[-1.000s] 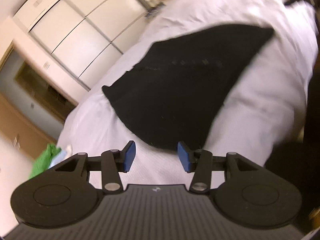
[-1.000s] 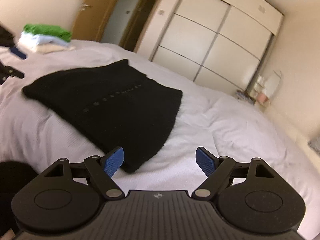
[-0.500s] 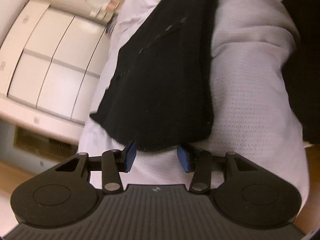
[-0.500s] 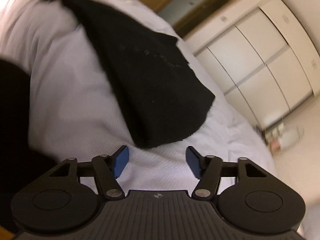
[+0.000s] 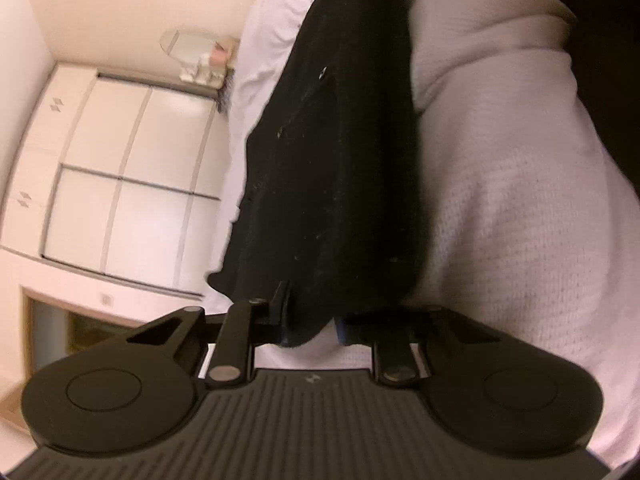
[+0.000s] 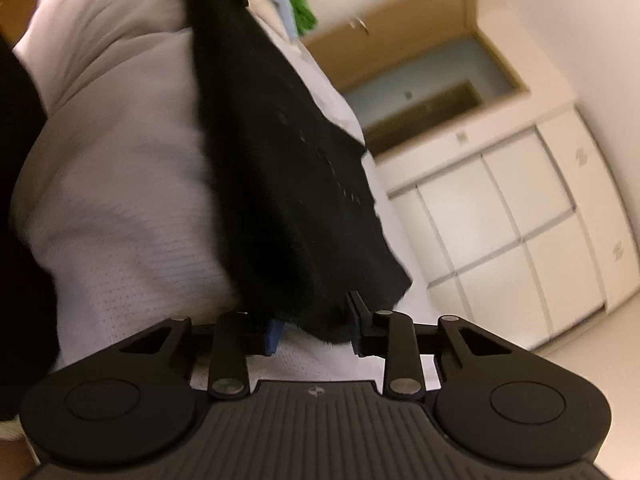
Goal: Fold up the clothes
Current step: 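Grasp the skirt hem with both grippers and lift it, then fold the held hem over toward the waistband and lower it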
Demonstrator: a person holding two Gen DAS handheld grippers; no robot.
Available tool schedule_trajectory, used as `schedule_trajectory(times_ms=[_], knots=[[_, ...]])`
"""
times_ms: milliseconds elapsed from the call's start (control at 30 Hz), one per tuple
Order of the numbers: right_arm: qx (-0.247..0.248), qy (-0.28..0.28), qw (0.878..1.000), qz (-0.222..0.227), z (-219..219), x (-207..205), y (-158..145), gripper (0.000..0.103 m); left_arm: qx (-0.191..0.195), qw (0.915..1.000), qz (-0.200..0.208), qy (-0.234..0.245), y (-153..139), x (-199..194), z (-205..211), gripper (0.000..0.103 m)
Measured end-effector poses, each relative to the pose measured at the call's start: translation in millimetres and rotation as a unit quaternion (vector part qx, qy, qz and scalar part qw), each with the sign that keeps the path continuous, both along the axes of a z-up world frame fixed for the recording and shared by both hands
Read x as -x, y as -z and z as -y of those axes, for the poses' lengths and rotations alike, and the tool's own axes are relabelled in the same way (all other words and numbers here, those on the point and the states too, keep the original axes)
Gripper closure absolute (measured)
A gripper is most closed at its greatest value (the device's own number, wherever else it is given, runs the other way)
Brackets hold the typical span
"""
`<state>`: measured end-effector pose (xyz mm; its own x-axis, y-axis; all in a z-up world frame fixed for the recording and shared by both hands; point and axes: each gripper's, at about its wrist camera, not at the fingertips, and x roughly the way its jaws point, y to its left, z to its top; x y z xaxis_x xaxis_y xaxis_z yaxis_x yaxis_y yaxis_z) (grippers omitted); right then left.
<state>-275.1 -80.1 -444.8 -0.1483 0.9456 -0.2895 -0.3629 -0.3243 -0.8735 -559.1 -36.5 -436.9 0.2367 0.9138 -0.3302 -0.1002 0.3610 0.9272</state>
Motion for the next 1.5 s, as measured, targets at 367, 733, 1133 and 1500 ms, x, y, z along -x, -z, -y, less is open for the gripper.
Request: schedule_trajectory(times_ms=[367, 733, 1133, 1500], knots=[[0.044, -0.007, 0.999, -0.004, -46, 9, -3, 0.091, -0.011, 0.999, 0.017, -0.041, 1, -7, -30, 0.097], [0.116, 0.022, 0.986, -0.121, -34, -5, -90, 0.093, 0.037, 0.9912, 0.121, -0.036, -68, 8, 17, 0.097], [0.191, 0.018, 0.972, -0.138, 74, 7, -119, 0.092, 0.09, 0.9766, 0.184, -0.065, -85, 28, 126, 0.097], [0.25, 0.012, 0.937, -0.243, 32, -22, -195, 0.092, 0.242, 0.9026, 0.344, -0.093, -171, 61, 63, 0.096]])
